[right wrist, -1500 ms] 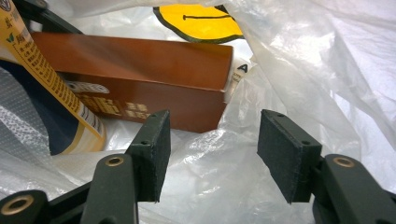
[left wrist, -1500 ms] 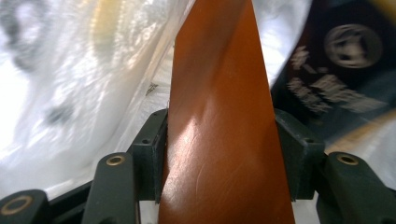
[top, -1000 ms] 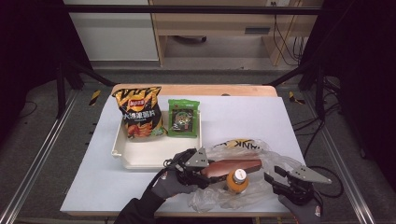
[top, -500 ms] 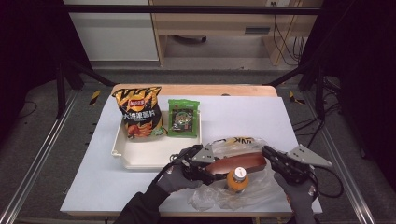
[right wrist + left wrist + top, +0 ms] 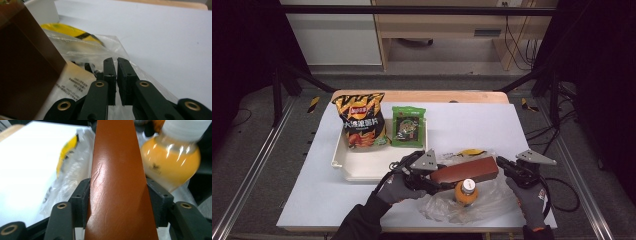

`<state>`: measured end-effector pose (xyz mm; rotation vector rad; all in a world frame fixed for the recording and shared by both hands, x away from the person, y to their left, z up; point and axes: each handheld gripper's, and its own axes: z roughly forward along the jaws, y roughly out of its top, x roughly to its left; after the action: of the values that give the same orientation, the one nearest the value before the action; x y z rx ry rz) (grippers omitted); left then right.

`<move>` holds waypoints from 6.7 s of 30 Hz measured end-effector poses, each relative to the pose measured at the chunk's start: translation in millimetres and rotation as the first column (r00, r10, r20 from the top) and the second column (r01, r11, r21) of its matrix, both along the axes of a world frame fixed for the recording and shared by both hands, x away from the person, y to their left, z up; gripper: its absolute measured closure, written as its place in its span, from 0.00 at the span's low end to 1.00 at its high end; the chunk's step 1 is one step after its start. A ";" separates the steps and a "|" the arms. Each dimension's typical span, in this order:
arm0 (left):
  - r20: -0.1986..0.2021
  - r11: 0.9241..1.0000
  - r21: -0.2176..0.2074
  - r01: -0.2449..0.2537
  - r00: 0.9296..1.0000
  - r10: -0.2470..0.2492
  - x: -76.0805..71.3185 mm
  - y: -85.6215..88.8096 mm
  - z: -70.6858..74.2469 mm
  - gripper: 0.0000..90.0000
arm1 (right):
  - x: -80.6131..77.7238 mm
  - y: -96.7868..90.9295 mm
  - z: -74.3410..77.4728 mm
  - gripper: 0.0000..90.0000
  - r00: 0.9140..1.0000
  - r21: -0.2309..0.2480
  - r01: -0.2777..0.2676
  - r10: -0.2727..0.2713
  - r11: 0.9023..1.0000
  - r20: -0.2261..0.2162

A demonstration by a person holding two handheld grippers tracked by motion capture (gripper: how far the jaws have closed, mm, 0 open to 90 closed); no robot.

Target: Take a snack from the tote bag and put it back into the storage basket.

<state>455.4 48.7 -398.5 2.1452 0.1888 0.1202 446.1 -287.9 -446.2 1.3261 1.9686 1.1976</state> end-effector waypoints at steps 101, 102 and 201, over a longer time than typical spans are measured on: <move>-0.017 0.938 0.026 -0.346 0.938 0.347 21.7 187.5 5.8 0.48 | -47.5 1.5 28.8 0.45 0.989 0.022 -0.031 0.027 0.999 0.147; -0.023 0.938 0.026 -0.345 0.938 0.346 21.9 186.3 3.9 0.48 | -47.6 1.6 28.6 0.45 0.989 0.024 -0.031 0.028 0.999 0.145; -0.063 0.805 0.071 -0.589 0.803 0.593 6.4 170.3 -43.4 0.95 | -45.0 10.7 15.3 0.46 0.992 0.002 -0.050 0.050 0.999 0.119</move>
<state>461.7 219.0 -441.9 2.0687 0.9168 0.4024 401.1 -277.2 -430.9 1.1860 1.9256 1.2759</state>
